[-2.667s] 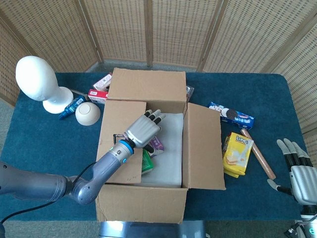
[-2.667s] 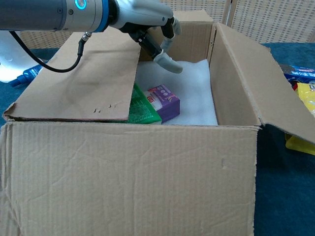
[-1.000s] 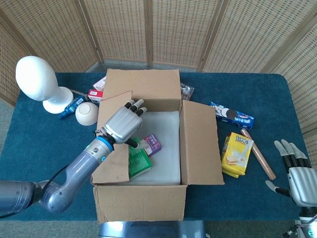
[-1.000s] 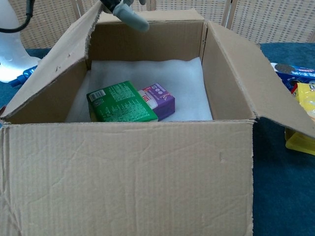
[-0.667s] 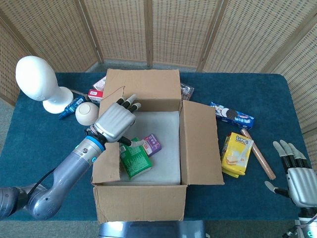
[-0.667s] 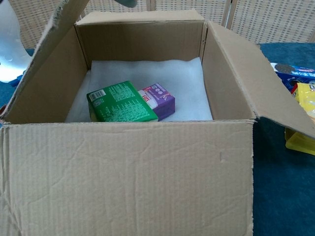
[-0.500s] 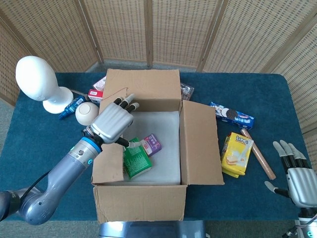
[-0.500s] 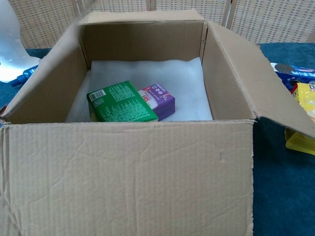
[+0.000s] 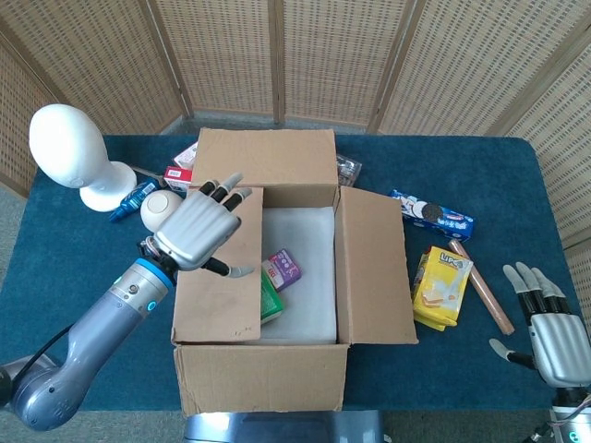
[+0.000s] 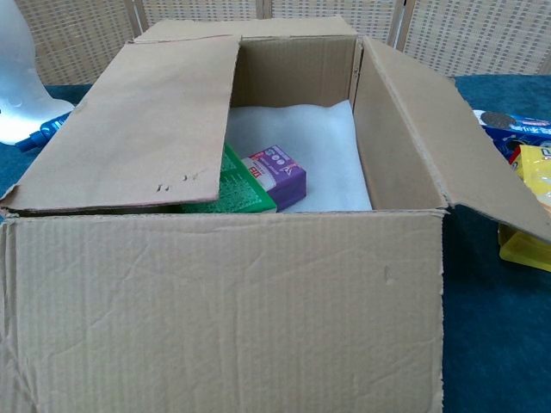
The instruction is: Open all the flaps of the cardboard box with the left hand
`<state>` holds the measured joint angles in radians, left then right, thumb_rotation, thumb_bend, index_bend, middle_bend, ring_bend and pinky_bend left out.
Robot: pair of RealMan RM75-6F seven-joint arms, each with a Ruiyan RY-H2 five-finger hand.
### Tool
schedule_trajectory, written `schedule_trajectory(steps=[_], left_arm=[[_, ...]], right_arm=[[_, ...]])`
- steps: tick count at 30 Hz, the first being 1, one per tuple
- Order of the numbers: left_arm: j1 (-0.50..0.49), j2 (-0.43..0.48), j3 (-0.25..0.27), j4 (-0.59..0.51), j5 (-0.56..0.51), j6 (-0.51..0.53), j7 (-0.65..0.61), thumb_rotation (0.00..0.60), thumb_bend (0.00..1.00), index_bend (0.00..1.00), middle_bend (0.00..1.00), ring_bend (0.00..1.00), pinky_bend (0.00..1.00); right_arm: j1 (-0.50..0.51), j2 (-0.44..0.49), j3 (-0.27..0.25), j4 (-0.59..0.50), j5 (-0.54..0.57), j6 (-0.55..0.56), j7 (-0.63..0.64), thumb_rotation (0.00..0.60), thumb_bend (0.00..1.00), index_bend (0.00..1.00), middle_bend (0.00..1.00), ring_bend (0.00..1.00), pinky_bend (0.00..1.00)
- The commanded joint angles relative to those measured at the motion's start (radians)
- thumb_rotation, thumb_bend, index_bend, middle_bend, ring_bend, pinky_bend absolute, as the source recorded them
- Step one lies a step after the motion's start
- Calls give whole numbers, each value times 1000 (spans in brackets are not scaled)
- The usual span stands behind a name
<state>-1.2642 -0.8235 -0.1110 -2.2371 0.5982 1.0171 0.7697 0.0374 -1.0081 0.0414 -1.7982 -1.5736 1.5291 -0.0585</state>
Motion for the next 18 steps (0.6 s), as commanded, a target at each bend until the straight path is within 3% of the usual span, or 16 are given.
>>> schedule_trajectory(steps=[1, 3, 9, 18], left_arm=[[1, -76, -8, 53, 15, -14, -20, 194, 0, 415, 62, 0, 179], [-37, -189, -3, 128, -18, -23, 19, 196, 0, 372, 43, 0, 178], [-93, -353, -4, 225, -105, 16, 88, 195, 0, 355, 44, 0, 177], [-150, -470, -15, 311, -197, 33, 145, 197, 0, 353, 39, 0, 175]], right_arm=[[0, -1, 1, 0, 1, 1, 0, 600, 0, 0, 0, 0, 144], [3, 0, 4, 2, 11, -7, 3, 600, 0, 0, 0, 0, 144], [5, 2, 9, 6, 22, -9, 13, 600, 0, 0, 0, 0, 144], [6, 7, 14, 11, 31, -10, 30, 600, 0, 0, 0, 0, 144]])
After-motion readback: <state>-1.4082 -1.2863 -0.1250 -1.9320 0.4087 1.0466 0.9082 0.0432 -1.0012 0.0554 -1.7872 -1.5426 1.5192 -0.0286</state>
